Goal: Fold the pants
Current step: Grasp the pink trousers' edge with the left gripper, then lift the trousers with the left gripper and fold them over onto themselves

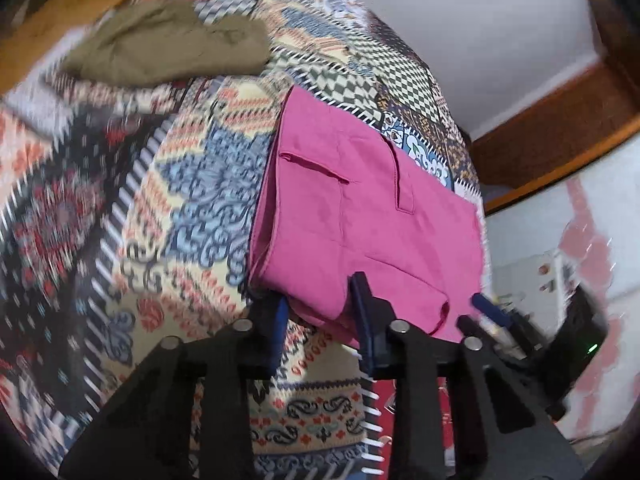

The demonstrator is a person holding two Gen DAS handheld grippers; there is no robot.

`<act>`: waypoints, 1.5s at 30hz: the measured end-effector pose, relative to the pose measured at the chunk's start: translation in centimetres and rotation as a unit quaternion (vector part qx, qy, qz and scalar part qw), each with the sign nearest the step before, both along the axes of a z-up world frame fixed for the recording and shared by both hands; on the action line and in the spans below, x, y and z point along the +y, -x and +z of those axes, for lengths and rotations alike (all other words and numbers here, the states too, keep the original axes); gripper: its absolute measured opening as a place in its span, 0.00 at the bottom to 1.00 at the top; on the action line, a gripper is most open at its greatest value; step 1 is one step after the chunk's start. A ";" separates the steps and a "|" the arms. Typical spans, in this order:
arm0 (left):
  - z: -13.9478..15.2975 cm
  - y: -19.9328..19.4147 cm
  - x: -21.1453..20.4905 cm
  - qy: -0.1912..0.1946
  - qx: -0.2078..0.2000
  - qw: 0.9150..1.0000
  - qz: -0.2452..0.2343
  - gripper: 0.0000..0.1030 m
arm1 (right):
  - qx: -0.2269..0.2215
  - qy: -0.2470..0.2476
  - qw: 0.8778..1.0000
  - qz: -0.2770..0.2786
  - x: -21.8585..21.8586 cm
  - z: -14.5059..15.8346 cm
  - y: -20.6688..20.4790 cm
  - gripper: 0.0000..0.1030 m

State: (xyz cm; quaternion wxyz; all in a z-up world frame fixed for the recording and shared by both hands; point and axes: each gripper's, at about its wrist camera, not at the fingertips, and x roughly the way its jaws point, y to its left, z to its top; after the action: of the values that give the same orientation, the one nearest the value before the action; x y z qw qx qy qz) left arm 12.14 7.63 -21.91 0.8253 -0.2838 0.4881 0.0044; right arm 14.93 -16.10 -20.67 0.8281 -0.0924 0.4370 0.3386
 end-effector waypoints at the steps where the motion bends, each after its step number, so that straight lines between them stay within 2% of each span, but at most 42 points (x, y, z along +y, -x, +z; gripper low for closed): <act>1: 0.3 0.0 -0.4 -0.018 -0.006 1.000 -0.006 0.25 | 0.001 0.000 1.000 0.000 0.0 0.0 0.0 0.51; 5: 1.9 0.1 -1.5 -0.078 -0.039 0.996 -0.025 0.21 | 0.003 0.003 1.000 0.000 0.2 0.1 -0.3 0.51; 8: 2.7 0.3 -1.6 -0.106 -0.054 0.992 -0.034 0.19 | 0.007 0.002 1.000 0.000 0.4 0.1 -0.5 0.51; 15: 3.5 1.2 0.9 -0.113 -0.065 0.991 -0.015 0.18 | 0.003 0.009 1.000 0.020 2.5 0.4 -0.8 0.51; 21: 4.2 3.9 3.3 -0.145 -0.074 0.987 0.018 0.17 | -0.006 0.020 0.998 0.053 5.8 0.7 -0.8 0.51; 25: 4.3 4.9 3.7 -0.171 -0.074 0.982 0.023 0.17 | -0.008 0.030 0.997 0.071 8.0 0.7 -0.8 0.51; 28: 4.8 5.6 3.7 -0.196 -0.082 0.977 0.016 0.17 | -0.010 0.043 0.996 0.080 9.6 1.1 -0.9 0.51; 34: 5.9 5.7 3.5 -0.187 -0.106 0.977 0.006 0.17 | -0.028 0.040 0.993 0.105 12.8 2.8 -0.5 0.51; 40: 6.7 5.1 1.9 -0.203 -0.128 0.970 -0.038 0.17 | -0.002 0.074 0.988 0.132 15.2 0.9 -0.1 0.51; 43: 7.1 4.9 0.7 -0.228 -0.137 0.962 -0.058 0.16 | 0.013 0.073 0.988 0.133 15.1 0.5 -0.3 0.51; 45: 7.6 4.7 0.1 -0.230 -0.146 0.960 -0.071 0.16 | 0.025 0.067 0.988 0.133 14.9 0.5 -0.5 0.51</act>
State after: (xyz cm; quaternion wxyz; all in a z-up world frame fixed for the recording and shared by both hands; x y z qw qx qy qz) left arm 7.47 7.72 -14.33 0.9287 -0.0484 0.3672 0.0169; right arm 15.45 -1.17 -20.20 0.7563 -0.1970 0.4631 0.4180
